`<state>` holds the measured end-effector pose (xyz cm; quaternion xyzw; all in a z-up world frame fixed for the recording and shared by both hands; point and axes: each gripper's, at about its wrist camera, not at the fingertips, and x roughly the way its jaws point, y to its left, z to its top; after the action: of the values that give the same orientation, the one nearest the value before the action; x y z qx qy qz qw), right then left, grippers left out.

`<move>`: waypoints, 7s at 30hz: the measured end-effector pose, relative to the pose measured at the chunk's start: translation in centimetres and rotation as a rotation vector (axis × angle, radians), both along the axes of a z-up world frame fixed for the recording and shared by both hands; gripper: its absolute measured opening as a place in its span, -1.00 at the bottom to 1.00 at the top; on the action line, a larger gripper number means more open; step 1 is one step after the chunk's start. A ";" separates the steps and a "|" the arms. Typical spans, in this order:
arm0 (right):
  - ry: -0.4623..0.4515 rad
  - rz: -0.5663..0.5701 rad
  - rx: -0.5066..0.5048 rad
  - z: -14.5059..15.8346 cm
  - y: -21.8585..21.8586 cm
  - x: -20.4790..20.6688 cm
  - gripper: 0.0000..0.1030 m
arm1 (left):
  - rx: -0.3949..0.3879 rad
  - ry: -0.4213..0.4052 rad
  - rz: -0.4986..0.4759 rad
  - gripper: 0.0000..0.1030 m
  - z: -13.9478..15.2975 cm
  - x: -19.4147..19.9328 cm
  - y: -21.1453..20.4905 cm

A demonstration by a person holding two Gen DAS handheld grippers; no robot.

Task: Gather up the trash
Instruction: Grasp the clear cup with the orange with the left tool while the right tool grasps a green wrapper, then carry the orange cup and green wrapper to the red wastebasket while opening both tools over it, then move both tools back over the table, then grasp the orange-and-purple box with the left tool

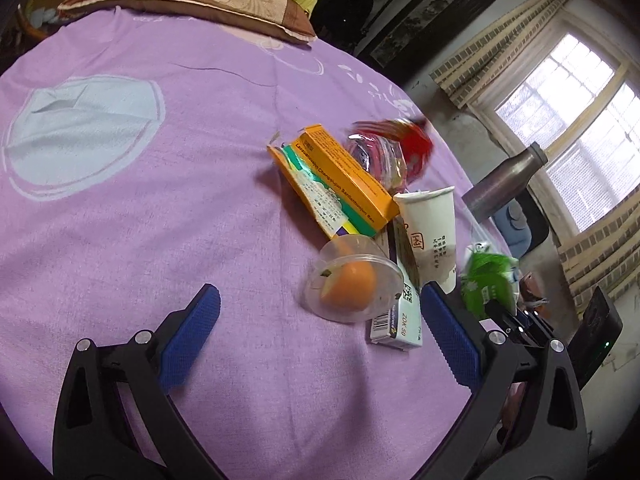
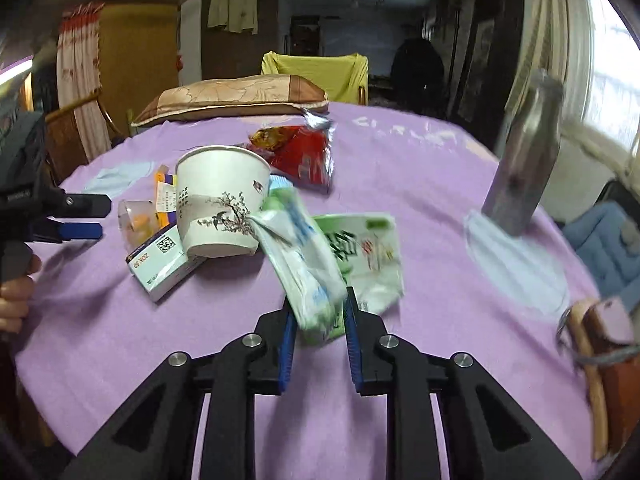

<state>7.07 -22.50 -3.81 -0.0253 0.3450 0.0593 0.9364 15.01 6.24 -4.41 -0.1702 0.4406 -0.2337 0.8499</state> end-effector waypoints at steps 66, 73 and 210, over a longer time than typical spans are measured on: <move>-0.103 -0.001 0.174 4.2 -3.1 -3.8 -0.89 | 0.140 -0.227 -0.043 0.09 3.5 -3.7 -3.3; -0.161 -0.021 0.194 6.1 -4.7 -7.5 -0.89 | 0.131 -0.283 -0.086 0.09 5.9 -6.9 -5.1; -0.098 0.065 0.145 3.8 1.4 0.3 0.89 | 0.257 0.019 0.137 0.87 -0.2 9.9 2.0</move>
<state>7.40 -21.11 -0.03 0.0283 0.2928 0.1131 0.9490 24.95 8.25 -4.58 -0.0916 0.4625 -0.1152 0.8743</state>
